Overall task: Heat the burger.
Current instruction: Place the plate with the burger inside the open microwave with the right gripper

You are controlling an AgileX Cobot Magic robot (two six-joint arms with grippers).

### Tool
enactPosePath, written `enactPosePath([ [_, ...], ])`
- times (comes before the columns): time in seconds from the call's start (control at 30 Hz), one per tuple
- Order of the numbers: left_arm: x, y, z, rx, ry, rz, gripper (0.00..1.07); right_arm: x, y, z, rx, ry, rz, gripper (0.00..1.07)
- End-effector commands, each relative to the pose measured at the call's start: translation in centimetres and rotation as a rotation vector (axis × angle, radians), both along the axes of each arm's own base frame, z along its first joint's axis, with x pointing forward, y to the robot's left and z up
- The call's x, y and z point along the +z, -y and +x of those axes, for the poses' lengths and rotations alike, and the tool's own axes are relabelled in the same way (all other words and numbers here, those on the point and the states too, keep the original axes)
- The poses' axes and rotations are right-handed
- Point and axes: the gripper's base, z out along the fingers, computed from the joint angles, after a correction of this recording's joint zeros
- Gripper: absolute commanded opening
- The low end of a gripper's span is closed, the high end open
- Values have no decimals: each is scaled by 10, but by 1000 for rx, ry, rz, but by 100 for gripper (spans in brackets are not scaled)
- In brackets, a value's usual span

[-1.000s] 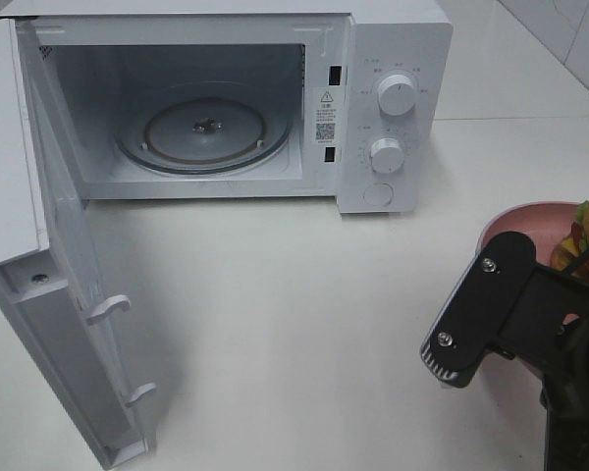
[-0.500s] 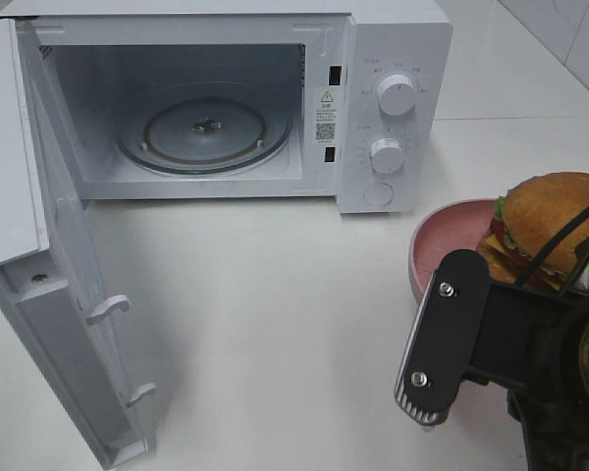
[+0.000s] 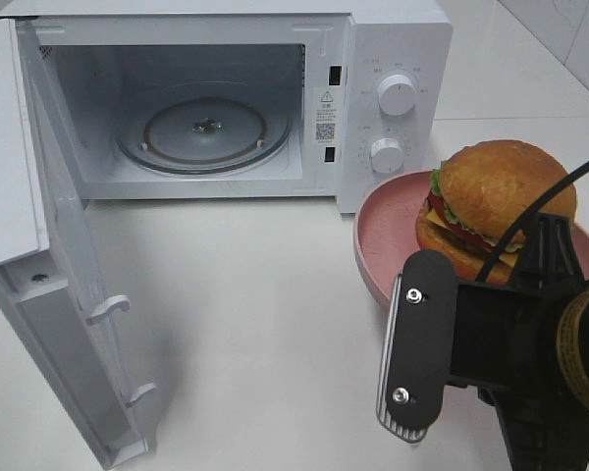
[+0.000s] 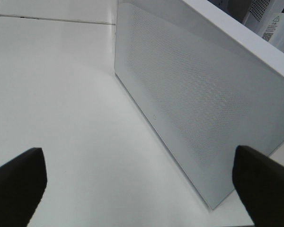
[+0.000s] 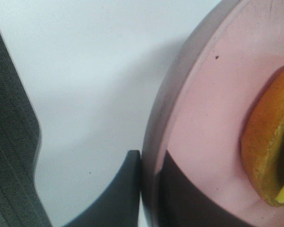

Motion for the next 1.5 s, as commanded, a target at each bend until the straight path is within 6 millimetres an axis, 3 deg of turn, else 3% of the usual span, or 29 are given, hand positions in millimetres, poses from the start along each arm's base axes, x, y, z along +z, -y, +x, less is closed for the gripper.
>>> enactPosePath([
  [0.03,-1,0,-2,4,23,1,100,4,-1,4,94,58,-35,0],
  [0.23,-1,0,-2,4,23,1,100,4,-5,3,271,64,-99,1],
  [0.53,-1,0,-2,4,23,1,100,4,-9,3,337,69,-100,1],
  [0.97,-1,0,-2,4,23,1,100,4,-17,3,565,98,-141,0],
  [1.13,-1,0,-2,4,23,1,100,5,-11,18,593,110,-145,0],
  [1.5,-1,0,-2,4,23,1,100,4,-8,29,702,109,-130,0],
])
